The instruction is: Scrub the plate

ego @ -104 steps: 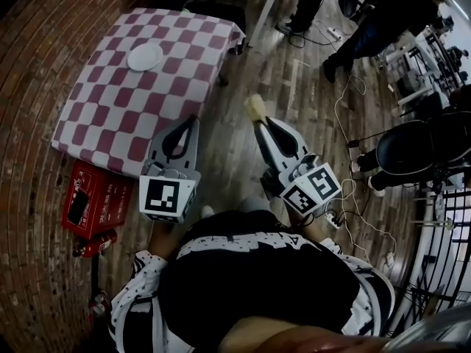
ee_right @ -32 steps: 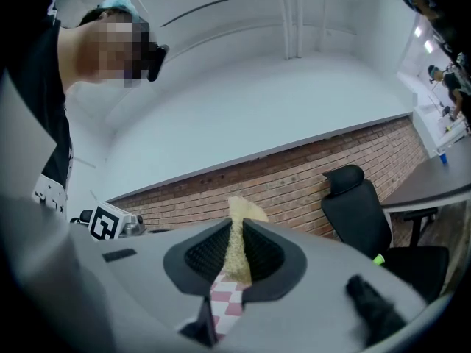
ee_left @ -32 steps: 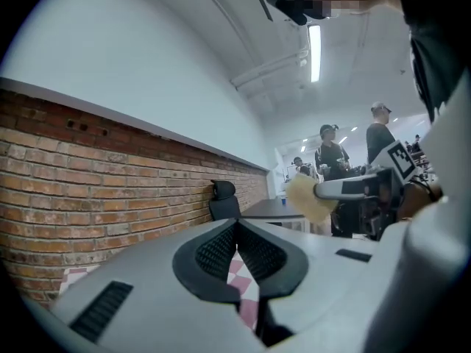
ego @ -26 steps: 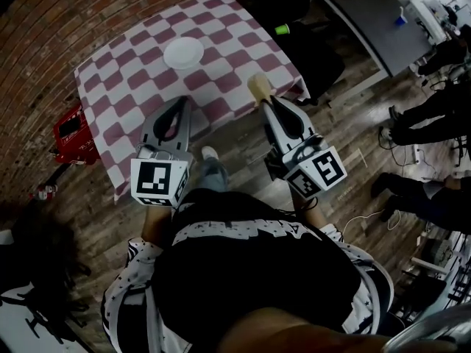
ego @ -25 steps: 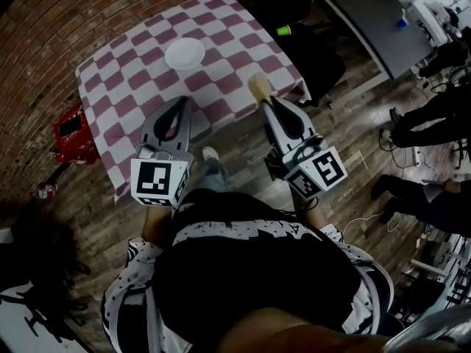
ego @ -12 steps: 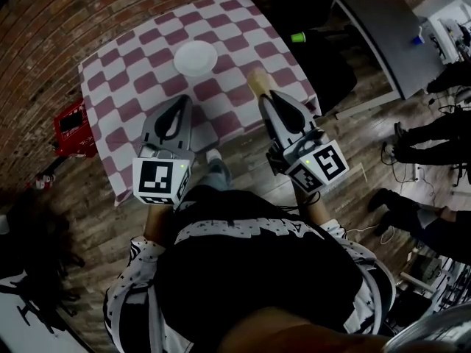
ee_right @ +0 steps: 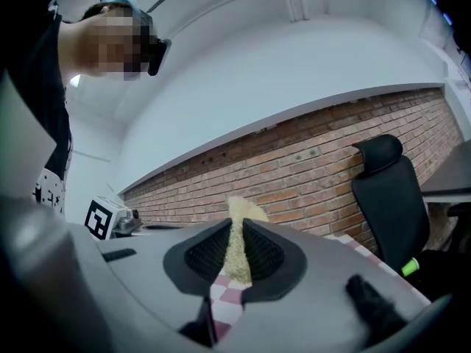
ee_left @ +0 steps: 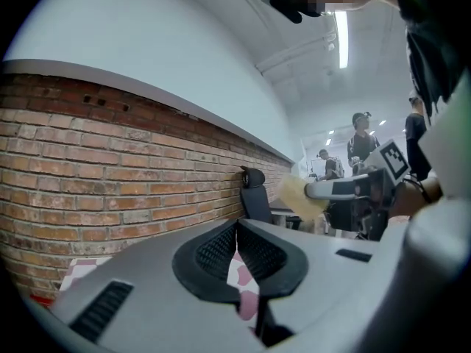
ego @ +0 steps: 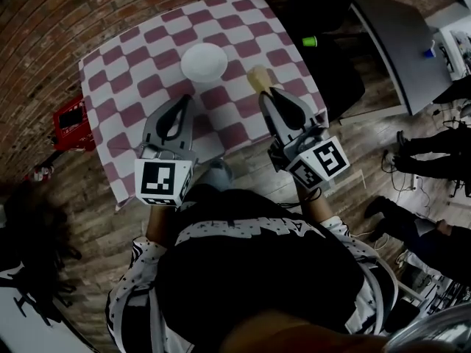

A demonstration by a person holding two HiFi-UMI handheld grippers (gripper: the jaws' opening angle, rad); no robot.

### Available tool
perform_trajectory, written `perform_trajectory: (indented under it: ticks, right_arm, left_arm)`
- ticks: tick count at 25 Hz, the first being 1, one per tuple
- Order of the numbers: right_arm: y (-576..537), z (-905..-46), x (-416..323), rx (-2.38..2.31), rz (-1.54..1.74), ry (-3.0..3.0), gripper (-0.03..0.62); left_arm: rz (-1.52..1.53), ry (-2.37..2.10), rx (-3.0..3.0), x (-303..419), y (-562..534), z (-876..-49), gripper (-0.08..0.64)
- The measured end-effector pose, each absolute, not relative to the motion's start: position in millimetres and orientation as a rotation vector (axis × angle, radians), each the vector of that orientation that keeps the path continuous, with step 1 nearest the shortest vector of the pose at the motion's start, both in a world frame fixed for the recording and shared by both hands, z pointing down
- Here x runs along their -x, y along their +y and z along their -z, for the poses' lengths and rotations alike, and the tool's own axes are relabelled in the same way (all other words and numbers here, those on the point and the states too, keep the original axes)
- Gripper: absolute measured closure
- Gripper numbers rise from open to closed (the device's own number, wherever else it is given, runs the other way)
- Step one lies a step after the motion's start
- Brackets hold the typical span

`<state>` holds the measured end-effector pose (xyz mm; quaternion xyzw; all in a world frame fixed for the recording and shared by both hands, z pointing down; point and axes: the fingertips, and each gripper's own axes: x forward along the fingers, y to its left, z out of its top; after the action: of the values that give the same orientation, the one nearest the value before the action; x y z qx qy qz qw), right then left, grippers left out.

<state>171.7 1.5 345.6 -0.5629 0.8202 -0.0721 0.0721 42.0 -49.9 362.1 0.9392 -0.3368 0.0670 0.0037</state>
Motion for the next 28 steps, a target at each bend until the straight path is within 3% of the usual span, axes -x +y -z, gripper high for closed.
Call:
perform_trajectory:
  ticks: [28]
  right_arm:
    - [-153.7,-370.0,-142.8,1.550,0.294,2.745,0.541]
  left_arm:
    - [-0.198,-1.250,-2.812,-22.3,-178.9,-382.6,0.546]
